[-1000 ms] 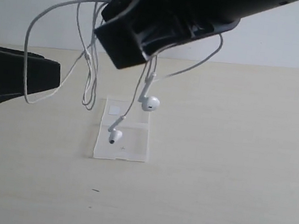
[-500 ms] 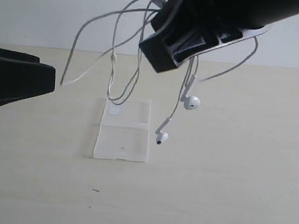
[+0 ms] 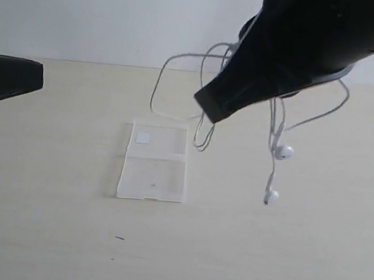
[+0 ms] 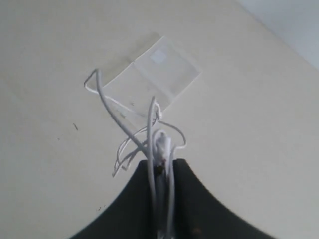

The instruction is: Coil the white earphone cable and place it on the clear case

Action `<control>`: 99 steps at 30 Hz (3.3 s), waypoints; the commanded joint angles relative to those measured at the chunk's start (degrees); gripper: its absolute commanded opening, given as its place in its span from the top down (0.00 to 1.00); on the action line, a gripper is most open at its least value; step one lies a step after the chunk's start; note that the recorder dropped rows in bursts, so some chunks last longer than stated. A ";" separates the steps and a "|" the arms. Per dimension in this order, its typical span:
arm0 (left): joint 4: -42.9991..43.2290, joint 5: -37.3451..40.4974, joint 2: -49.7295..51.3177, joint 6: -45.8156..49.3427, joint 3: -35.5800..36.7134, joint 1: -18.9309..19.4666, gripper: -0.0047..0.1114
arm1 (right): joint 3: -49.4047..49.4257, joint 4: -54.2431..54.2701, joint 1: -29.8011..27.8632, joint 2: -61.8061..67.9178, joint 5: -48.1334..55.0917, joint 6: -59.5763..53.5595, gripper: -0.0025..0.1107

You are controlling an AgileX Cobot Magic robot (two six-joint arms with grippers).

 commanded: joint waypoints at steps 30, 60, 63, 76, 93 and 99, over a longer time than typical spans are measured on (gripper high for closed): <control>-0.23 13.21 -0.38 -3.11 15.84 0.16 0.96 | -16.83 -2.08 -7.58 32.98 -14.08 23.01 0.98; -0.23 7.71 -0.38 -3.11 18.31 0.16 0.96 | -23.82 3.16 -10.85 52.45 -16.66 24.86 0.98; -0.23 7.56 -0.38 -3.11 18.31 0.16 0.96 | -24.59 8.54 -12.84 54.24 -17.47 23.85 0.98; -0.23 7.09 -0.38 -3.01 18.31 0.16 0.96 | -24.59 15.37 -14.56 58.09 -16.85 16.83 0.96; -0.23 6.98 -0.38 -3.11 18.31 0.16 0.96 | -33.93 19.20 -14.56 55.96 -3.02 16.83 0.40; -0.23 6.98 -0.38 -3.22 18.31 0.16 0.96 | -36.50 19.20 -14.56 55.96 -0.72 16.83 0.40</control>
